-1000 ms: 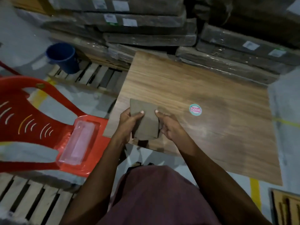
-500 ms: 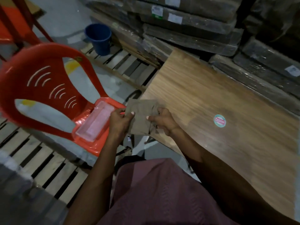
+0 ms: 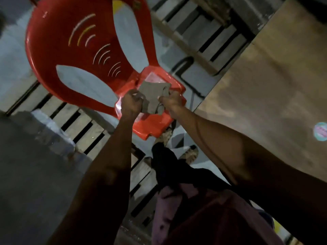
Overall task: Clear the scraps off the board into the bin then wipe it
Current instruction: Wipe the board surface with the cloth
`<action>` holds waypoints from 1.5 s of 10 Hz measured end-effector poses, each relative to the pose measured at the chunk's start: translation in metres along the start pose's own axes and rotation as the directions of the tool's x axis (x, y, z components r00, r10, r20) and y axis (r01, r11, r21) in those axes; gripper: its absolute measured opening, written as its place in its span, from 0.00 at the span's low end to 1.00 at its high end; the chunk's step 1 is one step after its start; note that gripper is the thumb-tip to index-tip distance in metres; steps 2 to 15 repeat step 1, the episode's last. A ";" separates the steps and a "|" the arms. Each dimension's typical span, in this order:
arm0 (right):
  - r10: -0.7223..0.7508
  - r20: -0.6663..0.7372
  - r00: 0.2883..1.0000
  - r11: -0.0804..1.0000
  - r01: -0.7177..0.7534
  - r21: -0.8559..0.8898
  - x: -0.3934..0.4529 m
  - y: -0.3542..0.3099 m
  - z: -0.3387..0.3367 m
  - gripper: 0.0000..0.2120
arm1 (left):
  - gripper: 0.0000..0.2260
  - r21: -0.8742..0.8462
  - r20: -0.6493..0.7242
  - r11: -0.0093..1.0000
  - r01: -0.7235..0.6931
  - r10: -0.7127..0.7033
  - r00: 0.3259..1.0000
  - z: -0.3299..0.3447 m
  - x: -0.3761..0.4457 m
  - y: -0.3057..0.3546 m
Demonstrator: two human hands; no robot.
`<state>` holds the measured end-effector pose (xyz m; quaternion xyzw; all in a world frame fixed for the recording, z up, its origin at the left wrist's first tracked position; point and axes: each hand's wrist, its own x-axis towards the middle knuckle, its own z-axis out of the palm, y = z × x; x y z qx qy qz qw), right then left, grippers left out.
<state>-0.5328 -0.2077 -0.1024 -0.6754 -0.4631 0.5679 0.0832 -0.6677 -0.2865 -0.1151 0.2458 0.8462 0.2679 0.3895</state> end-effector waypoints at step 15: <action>0.097 0.053 0.994 0.995 -0.097 -0.014 0.026 0.004 0.033 0.17 | 0.17 0.058 0.015 0.998 0.007 -0.008 1.000 0.004 0.040 -0.022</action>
